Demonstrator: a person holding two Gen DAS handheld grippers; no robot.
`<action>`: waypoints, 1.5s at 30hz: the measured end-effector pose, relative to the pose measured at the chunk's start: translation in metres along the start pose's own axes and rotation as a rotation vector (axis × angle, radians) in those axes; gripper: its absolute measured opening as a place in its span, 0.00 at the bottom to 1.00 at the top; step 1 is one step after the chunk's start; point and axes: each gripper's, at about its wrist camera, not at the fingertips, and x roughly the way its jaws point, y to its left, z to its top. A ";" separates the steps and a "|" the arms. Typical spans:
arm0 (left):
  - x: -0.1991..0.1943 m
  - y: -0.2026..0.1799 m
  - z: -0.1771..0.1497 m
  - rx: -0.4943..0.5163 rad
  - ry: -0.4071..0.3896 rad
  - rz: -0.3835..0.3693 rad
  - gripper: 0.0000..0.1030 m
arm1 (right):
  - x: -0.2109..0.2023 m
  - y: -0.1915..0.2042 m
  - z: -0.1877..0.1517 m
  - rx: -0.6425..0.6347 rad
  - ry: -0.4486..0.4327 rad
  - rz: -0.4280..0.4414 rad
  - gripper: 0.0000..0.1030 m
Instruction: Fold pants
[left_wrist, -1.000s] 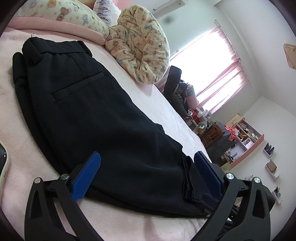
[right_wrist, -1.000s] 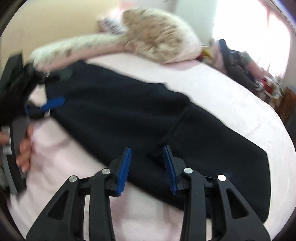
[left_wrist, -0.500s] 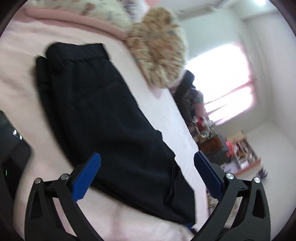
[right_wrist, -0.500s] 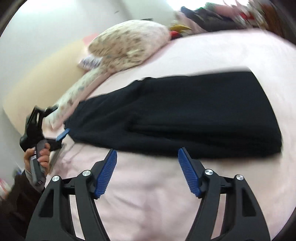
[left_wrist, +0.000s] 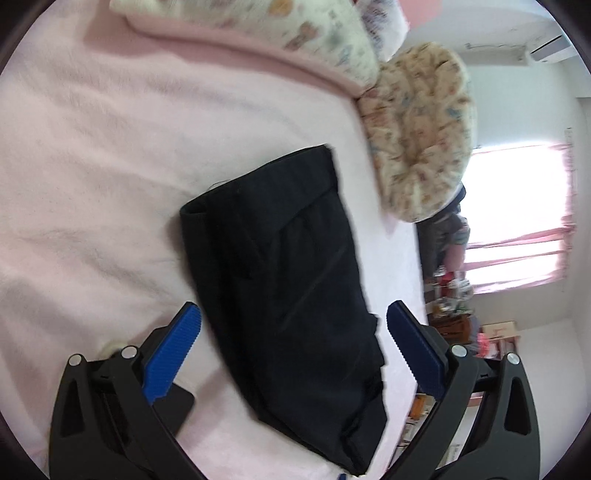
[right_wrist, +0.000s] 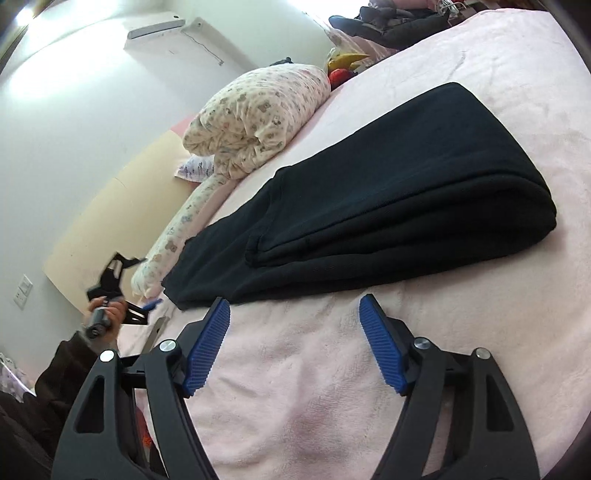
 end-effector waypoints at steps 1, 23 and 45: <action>0.008 0.003 0.002 -0.004 0.019 0.006 0.97 | -0.002 0.001 -0.003 -0.002 0.000 -0.002 0.72; 0.031 -0.006 -0.015 0.109 0.131 -0.020 0.84 | -0.007 0.000 -0.006 -0.001 0.002 0.030 0.77; 0.068 -0.034 -0.053 0.157 0.057 0.023 0.94 | -0.011 -0.002 -0.004 0.010 -0.002 0.066 0.79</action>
